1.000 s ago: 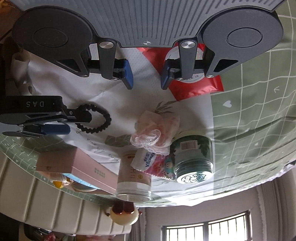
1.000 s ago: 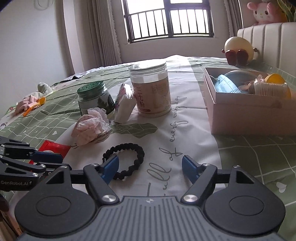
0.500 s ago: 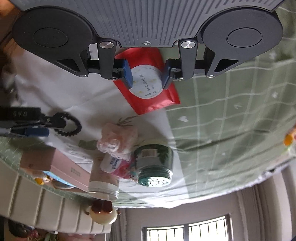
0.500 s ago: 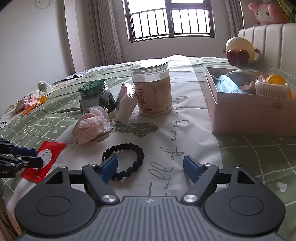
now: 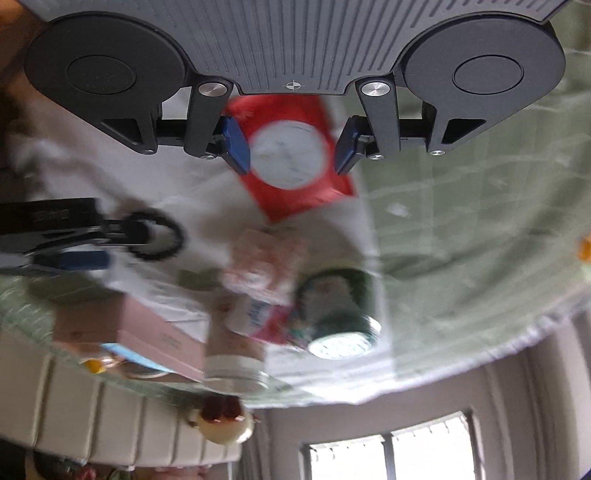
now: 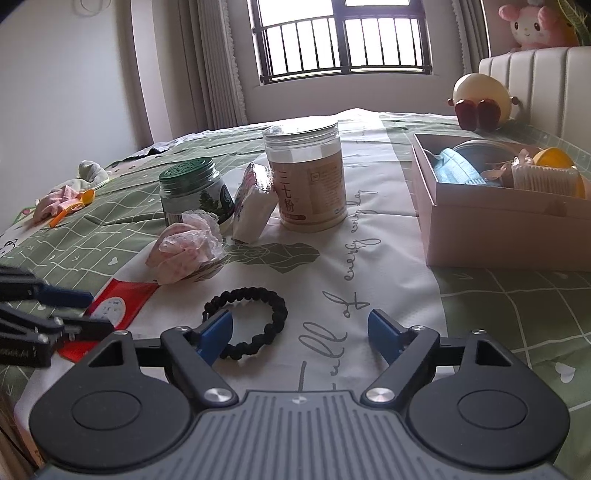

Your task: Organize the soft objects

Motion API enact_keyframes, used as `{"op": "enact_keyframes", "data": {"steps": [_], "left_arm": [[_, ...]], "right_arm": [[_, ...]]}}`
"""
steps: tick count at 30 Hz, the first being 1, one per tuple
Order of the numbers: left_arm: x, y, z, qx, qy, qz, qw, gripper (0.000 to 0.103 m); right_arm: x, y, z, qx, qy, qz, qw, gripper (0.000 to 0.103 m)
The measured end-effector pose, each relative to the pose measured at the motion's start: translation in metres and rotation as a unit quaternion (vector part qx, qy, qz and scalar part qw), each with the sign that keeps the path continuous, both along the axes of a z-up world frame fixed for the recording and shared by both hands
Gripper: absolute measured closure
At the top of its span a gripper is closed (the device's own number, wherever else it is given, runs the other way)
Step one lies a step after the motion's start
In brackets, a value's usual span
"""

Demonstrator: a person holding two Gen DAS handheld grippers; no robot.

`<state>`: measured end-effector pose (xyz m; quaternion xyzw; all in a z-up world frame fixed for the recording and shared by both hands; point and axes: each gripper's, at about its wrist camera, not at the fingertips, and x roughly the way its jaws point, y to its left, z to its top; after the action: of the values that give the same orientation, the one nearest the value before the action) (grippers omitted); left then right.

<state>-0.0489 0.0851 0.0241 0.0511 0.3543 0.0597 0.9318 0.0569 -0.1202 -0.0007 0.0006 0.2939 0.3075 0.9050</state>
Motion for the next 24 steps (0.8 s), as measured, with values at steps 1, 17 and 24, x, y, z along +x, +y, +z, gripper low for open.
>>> {"op": "enact_keyframes", "data": {"steps": [1, 17, 24], "left_arm": [[0.001, 0.001, -0.001, 0.009, 0.003, 0.006, 0.9999, 0.05], [0.033, -0.017, -0.012, -0.085, 0.016, -0.043, 0.9953, 0.029], [0.031, -0.028, -0.017, -0.078, 0.008, -0.061, 0.995, 0.026]], "right_arm": [[0.0, 0.0, 0.0, 0.0, 0.0, 0.0, 1.0, 0.022], [0.001, -0.001, -0.001, -0.002, 0.0, 0.005, 1.0, 0.02], [0.002, -0.004, -0.001, 0.002, 0.002, 0.008, 1.0, 0.02]]}}
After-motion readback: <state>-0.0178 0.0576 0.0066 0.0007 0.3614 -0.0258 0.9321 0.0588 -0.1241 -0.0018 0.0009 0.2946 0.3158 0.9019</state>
